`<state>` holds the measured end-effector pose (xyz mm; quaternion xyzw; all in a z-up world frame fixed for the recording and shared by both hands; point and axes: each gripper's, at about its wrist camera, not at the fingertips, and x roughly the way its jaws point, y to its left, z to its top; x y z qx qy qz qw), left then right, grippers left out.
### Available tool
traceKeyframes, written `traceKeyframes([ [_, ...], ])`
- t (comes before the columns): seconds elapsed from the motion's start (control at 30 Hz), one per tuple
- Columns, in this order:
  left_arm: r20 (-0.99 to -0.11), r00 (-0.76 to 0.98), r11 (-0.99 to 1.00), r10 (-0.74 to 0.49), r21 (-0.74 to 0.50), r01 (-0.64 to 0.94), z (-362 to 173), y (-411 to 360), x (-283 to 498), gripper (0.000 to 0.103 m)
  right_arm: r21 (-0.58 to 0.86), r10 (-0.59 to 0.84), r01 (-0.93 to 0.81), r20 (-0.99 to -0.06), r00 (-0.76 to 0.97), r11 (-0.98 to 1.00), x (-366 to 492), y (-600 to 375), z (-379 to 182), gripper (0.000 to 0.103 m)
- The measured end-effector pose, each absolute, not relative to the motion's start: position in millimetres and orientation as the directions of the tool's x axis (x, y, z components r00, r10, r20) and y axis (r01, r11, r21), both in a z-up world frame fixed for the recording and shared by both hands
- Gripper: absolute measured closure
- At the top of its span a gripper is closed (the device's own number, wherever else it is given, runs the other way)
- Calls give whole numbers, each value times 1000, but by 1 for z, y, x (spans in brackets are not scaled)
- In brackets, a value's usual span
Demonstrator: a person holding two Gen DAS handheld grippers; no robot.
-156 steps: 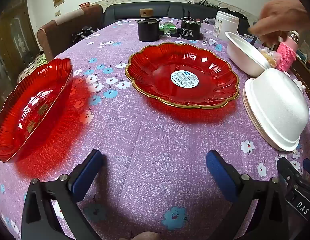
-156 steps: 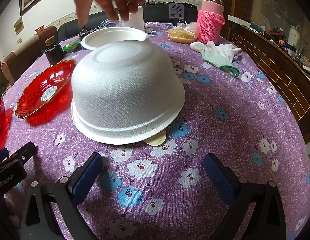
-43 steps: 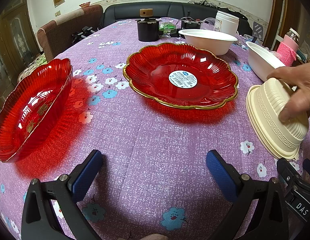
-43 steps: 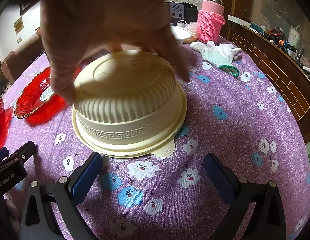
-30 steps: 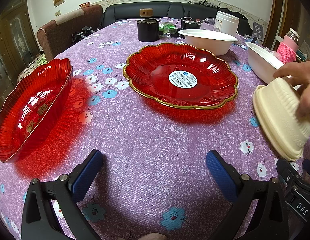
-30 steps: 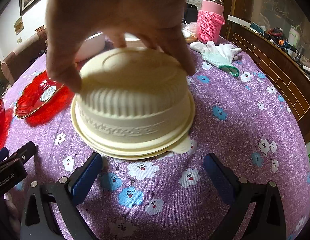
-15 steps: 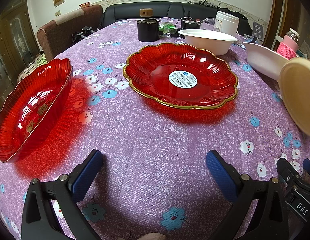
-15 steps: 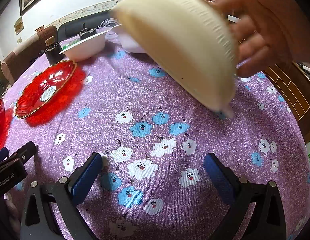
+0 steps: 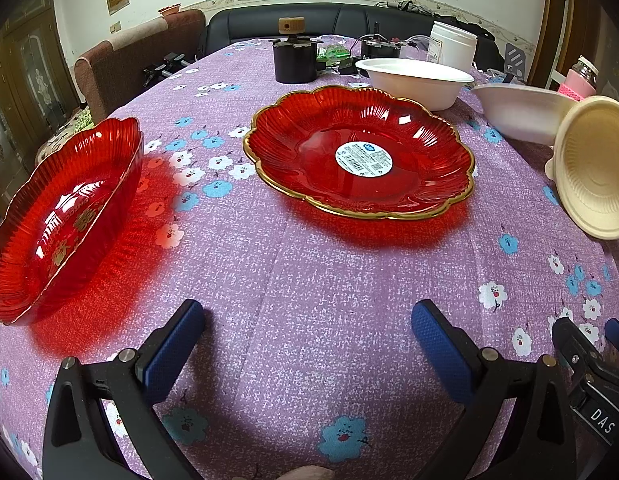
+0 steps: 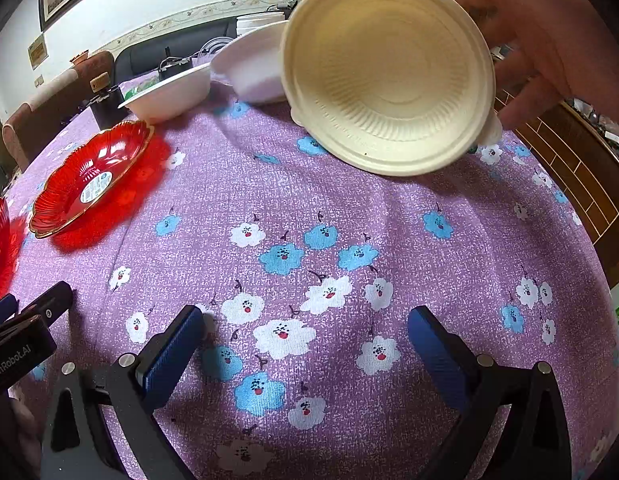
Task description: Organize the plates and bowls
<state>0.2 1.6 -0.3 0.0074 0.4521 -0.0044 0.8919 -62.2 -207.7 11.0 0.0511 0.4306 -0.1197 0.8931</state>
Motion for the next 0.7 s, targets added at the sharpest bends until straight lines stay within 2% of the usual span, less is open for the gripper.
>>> traceKeyframes([
  [0.7,-807,591,1000,-1,10,15,0,1,0,0,-16,-172,257,-781,600,966,-63,-206,11,1],
])
